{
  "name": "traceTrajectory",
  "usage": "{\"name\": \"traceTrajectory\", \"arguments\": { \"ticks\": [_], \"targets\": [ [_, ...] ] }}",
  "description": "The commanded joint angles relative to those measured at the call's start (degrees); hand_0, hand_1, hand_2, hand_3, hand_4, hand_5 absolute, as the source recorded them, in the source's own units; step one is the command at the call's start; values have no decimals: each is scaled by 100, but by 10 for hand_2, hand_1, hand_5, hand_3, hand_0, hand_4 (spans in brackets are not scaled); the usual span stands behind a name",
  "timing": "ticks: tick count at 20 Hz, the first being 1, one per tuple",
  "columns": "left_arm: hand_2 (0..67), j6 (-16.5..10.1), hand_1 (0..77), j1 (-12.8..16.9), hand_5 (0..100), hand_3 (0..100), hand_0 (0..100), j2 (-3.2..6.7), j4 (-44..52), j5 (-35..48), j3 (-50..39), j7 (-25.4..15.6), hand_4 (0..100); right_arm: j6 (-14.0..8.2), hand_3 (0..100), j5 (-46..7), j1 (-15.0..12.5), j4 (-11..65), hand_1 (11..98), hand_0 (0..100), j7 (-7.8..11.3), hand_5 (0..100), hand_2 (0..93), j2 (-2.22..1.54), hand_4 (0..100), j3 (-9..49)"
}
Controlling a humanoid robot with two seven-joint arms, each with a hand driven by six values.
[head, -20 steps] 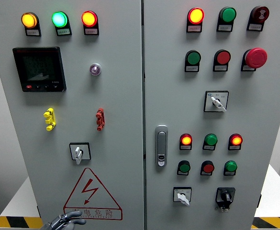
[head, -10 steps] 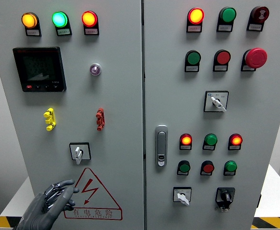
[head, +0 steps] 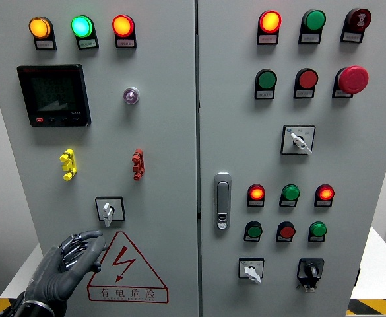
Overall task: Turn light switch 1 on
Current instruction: 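Raise the left hand toward the rotary switch above the warning sign, then grip the white rotary switch handle with the left hand fingers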
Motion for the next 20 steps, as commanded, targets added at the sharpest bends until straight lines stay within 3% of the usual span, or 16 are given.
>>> {"name": "traceTrajectory", "arguments": {
  "ticks": [1, 7, 13, 20],
  "targets": [
    [357, 62, 555, -52, 559, 571, 0, -9, -18, 11, -8, 293, 728, -7, 198, 0, 0, 0, 202, 0, 0, 105, 0, 1, 194, 0],
    [376, 396, 556, -377, 591, 585, 0, 0, -35, 28, -17, 742, 742, 1, 198, 0, 0, 0, 199, 0, 0, 105, 0, 2, 194, 0],
    [389, 414, 566, -720, 618, 595, 0, 0, -26, 46, -17, 1200, 748, 1, 198, 0, 0, 0, 197, 0, 0, 105, 0, 2, 194, 0],
    [396, 572, 579, -887, 633, 603, 0, 26, -18, 380, -26, 1594, 751, -7, 198, 0, 0, 9, 200, 0, 0, 105, 0, 1, 194, 0]
  ]
}}
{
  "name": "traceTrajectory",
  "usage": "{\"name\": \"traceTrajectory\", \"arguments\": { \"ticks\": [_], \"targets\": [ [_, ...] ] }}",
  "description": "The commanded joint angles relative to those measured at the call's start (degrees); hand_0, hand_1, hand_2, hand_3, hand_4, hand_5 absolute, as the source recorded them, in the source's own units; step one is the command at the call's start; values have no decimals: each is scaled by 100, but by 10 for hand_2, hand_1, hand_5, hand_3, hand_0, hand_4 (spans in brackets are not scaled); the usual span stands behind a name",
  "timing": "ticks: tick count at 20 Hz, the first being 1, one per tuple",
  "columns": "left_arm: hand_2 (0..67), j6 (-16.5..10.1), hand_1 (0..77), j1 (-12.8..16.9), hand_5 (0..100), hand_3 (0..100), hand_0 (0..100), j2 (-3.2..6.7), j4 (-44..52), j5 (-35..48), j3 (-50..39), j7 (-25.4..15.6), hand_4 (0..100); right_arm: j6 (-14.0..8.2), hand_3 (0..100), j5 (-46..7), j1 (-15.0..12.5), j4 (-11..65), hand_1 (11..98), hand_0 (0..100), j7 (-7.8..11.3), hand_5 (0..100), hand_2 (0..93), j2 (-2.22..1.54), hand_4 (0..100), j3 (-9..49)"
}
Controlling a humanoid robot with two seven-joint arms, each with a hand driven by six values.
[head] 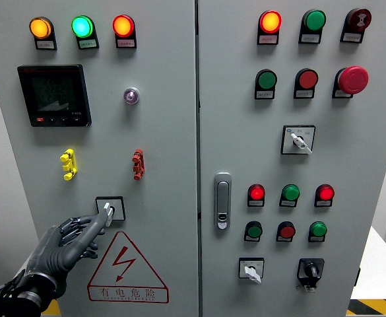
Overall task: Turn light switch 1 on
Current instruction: 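Grip the white rotary switch handle with the left hand fingers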
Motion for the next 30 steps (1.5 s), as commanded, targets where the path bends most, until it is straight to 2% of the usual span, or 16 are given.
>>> {"name": "traceTrajectory", "arguments": {
  "ticks": [1, 6, 8, 9, 13, 16, 19, 29, 30],
  "targets": [
    [397, 13, 581, -25, 634, 604, 0, 13, 2, 77, -8, 166, 753, -1, 198, 0, 0, -2, 197, 0, 0, 105, 0, 2, 194, 0],
    [406, 13, 583, -218, 642, 611, 0, 22, 2, 77, -8, 333, 778, -1, 198, 0, 0, -2, 198, 0, 0, 105, 0, -6, 194, 0],
    [409, 22, 582, -227, 643, 612, 0, 22, 2, 77, 1, 508, 780, -1, 198, 0, 0, -2, 195, 0, 0, 105, 0, 2, 194, 0],
    [412, 13, 578, -227, 646, 613, 0, 22, 2, 77, 1, 570, 781, -1, 198, 0, 0, 7, 191, 0, 0, 105, 0, -6, 194, 0],
    [419, 13, 560, -297, 651, 616, 0, 31, 10, 112, 1, 623, 789, -1, 198, 0, 0, -2, 199, 0, 0, 105, 0, 2, 194, 0],
    [423, 13, 545, -342, 654, 619, 0, 31, 19, 130, 1, 808, 800, -1, 198, 0, 0, -2, 200, 0, 0, 105, 0, -6, 194, 0],
    [427, 13, 544, -385, 658, 621, 0, 40, 19, 165, 1, 922, 805, -1, 198, 0, 0, -2, 199, 0, 0, 105, 0, 2, 194, 0],
    [436, 13, 524, -535, 666, 627, 0, 75, 63, 182, 9, 1019, 812, -1, 198, 0, 0, -2, 199, 0, 0, 105, 0, 2, 195, 0],
    [436, 13, 524, -535, 666, 627, 0, 83, 72, 182, 9, 1010, 812, -9, 198, 0, 0, -2, 199, 0, 0, 105, 0, -6, 195, 0]
  ]
}}
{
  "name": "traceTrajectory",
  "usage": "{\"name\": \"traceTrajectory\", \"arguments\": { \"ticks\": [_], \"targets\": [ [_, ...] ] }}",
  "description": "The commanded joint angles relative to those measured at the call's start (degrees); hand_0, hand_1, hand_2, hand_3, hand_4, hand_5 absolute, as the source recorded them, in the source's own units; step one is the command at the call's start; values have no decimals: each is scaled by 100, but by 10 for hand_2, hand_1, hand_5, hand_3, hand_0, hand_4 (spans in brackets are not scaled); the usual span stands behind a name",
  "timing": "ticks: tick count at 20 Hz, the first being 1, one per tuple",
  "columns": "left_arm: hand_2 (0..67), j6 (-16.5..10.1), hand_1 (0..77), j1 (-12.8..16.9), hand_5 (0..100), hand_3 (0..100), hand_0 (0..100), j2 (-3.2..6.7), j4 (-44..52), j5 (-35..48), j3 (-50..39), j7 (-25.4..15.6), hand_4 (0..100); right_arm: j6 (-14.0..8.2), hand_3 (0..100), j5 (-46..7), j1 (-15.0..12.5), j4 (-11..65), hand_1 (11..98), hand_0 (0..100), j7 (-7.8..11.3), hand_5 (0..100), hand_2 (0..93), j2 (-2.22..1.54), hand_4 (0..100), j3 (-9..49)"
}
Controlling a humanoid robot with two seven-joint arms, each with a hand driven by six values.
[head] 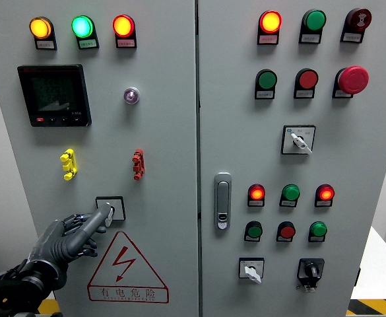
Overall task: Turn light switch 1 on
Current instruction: 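Grip the white rotary switch handle with the left hand fingers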
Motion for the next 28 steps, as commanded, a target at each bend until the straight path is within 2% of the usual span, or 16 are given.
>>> {"name": "traceTrajectory", "arguments": {
  "ticks": [1, 7, 13, 20, 23, 24, 28],
  "targets": [
    [436, 0, 524, -20, 667, 627, 0, 6, 28, 1, 0, 6, 812, 1, 198, 0, 0, -2, 199, 0, 0, 105, 0, 0, 195, 0],
    [438, 0, 533, -20, 669, 629, 0, 6, 72, 1, 9, -2, 813, 1, 198, 0, 0, -2, 199, 0, 0, 105, 0, -9, 195, 0],
    [440, -8, 548, -64, 669, 630, 0, 41, 125, 10, 17, -2, 813, 1, 198, 0, 0, -2, 198, 0, 0, 105, 0, 0, 195, 0],
    [442, -17, 567, -64, 664, 630, 0, 41, 133, 18, 79, 6, 816, 1, 198, 0, 0, -2, 198, 0, 0, 104, 0, -9, 194, 0],
    [442, -17, 575, -73, 663, 631, 0, 41, 160, 36, 97, 15, 817, 1, 198, 0, 0, -2, 199, 0, 0, 104, 0, 0, 194, 0],
    [443, -17, 576, -82, 663, 631, 0, 41, 160, 62, 97, 15, 818, 1, 198, 0, 0, -2, 201, 0, 0, 104, 0, -9, 194, 0],
    [443, -8, 564, -108, 664, 631, 0, 41, 177, 62, 97, 15, 820, -8, 198, 0, 0, -2, 197, 0, 0, 105, 0, 0, 194, 0]
  ]
}}
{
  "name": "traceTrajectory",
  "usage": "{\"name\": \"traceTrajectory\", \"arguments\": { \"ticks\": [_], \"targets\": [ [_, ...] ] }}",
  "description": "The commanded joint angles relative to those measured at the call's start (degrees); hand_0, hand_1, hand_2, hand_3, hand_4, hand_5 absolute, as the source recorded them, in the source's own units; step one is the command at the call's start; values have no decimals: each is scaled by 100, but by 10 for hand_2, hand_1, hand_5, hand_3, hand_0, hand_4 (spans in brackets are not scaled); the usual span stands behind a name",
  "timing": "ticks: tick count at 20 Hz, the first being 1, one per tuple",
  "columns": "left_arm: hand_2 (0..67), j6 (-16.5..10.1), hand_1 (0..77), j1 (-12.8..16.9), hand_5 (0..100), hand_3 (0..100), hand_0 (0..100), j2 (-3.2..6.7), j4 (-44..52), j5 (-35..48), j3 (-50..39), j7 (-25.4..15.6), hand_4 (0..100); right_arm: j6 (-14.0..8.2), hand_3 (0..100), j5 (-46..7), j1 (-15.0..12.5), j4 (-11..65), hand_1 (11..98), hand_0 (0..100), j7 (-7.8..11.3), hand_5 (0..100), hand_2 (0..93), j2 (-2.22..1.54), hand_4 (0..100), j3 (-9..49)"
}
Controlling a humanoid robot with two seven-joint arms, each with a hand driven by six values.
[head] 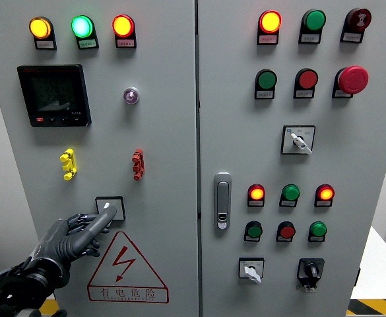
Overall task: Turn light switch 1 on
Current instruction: 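Grip the white rotary switch handle with the left hand fingers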
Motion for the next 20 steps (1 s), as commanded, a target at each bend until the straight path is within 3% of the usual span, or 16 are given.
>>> {"name": "traceTrajectory", "arguments": {
  "ticks": [1, 20],
  "targets": [
    [443, 3, 563, -4, 664, 631, 0, 0, 11, 2, 0, 0, 821, 6, 198, 0, 0, -2, 198, 0, 0, 105, 0, 3, 194, 0],
    [450, 3, 532, -127, 671, 639, 0, 0, 214, 2, 26, 106, 829, -3, 198, 0, 0, -2, 200, 0, 0, 105, 0, 3, 194, 0]
  ]
}}
